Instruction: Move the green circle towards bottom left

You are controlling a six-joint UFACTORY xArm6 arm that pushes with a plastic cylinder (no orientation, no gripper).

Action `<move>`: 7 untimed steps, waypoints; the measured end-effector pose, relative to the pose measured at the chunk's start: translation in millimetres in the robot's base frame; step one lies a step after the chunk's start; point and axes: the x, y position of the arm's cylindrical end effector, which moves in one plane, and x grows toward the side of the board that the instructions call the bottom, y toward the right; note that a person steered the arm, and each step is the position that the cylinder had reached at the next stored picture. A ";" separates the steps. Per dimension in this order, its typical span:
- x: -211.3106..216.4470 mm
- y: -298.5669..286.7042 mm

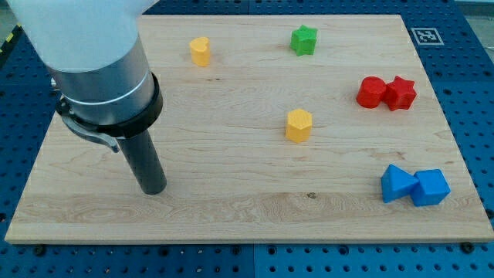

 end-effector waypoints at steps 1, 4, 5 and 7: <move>-0.5 0.0; -86.0 3.0; -127.0 3.1; -164.4 3.0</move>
